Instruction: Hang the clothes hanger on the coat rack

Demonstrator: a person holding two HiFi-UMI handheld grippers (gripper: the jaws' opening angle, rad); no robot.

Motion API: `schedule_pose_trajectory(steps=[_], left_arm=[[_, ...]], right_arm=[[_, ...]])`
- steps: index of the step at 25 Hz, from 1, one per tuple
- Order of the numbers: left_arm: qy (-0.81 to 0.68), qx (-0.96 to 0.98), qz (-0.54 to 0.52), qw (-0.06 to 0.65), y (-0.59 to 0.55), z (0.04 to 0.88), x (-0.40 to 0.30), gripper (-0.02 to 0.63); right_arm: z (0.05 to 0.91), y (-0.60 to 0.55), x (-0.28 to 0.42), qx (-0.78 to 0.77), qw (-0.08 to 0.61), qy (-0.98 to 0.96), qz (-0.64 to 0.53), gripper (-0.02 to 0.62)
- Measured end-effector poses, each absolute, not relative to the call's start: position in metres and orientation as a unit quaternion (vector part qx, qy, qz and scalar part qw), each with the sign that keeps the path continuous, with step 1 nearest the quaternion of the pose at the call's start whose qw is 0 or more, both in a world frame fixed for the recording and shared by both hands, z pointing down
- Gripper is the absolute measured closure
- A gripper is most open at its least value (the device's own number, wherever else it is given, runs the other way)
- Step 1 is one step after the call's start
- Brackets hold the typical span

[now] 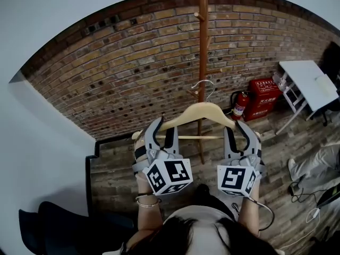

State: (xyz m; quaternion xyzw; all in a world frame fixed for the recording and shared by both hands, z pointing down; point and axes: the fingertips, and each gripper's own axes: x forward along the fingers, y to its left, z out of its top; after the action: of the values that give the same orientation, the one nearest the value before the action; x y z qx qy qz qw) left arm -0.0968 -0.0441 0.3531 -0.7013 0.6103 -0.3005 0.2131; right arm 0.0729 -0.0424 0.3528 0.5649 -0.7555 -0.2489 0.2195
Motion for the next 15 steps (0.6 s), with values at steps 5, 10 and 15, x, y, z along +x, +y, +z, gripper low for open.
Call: schedule_pose_trajectory(steps=[5,10,15], left_arm=[[0.61,-0.701,-0.301,0.214,-0.071,0.35,-0.087,0.46],[0.614,-0.699,-0.3,0.213,-0.095,0.348,-0.079,0.46],[0.62,-0.692,-0.303,0.211,-0.115,0.348,-0.074,0.46]], right_arm=[[0.35,-0.069,0.083,0.563,0.22,-0.757,-0.247,0.468],[0.348,-0.095,0.091,0.557,0.219,-0.761,-0.248,0.468],[0.346,-0.117,0.095,0.552,0.215,-0.765,-0.252,0.468]])
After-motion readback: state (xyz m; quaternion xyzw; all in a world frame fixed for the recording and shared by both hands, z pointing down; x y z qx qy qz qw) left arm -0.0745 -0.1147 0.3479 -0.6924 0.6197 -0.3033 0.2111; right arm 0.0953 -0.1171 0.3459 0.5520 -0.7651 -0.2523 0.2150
